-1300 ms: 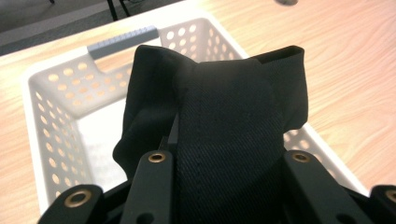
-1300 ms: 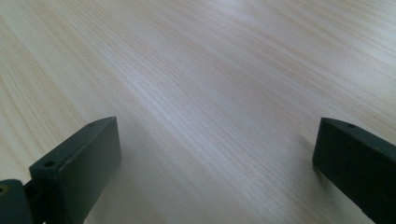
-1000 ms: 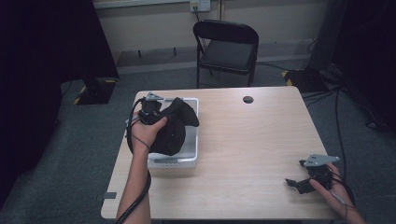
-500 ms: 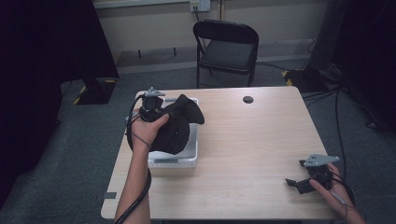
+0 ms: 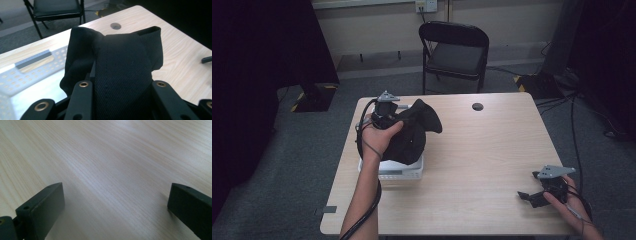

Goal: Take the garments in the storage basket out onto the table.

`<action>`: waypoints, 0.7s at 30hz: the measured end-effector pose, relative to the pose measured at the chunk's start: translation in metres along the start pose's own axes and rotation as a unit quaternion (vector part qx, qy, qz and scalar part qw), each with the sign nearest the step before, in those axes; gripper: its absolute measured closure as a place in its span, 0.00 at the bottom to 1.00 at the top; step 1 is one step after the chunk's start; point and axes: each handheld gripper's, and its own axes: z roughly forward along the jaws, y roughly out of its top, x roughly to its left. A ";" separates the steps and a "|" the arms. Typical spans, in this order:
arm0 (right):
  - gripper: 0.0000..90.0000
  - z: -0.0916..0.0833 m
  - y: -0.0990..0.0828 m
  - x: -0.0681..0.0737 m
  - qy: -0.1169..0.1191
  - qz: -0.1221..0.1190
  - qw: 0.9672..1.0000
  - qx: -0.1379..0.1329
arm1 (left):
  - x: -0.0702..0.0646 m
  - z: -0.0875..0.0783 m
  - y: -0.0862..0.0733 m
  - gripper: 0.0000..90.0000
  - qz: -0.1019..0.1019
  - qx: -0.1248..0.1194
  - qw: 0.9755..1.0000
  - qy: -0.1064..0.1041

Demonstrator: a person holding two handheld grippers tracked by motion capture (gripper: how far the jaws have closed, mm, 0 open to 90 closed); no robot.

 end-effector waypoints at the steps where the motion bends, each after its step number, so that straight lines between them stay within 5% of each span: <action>1: 0.00 0.000 0.000 0.000 0.000 0.000 1.000 0.000 | -0.002 0.001 0.001 0.75 0.002 0.001 1.000 -0.002; 21: 0.00 0.000 0.000 0.000 0.000 0.000 1.000 0.000 | -0.037 0.023 0.013 0.75 0.026 -0.003 0.998 -0.056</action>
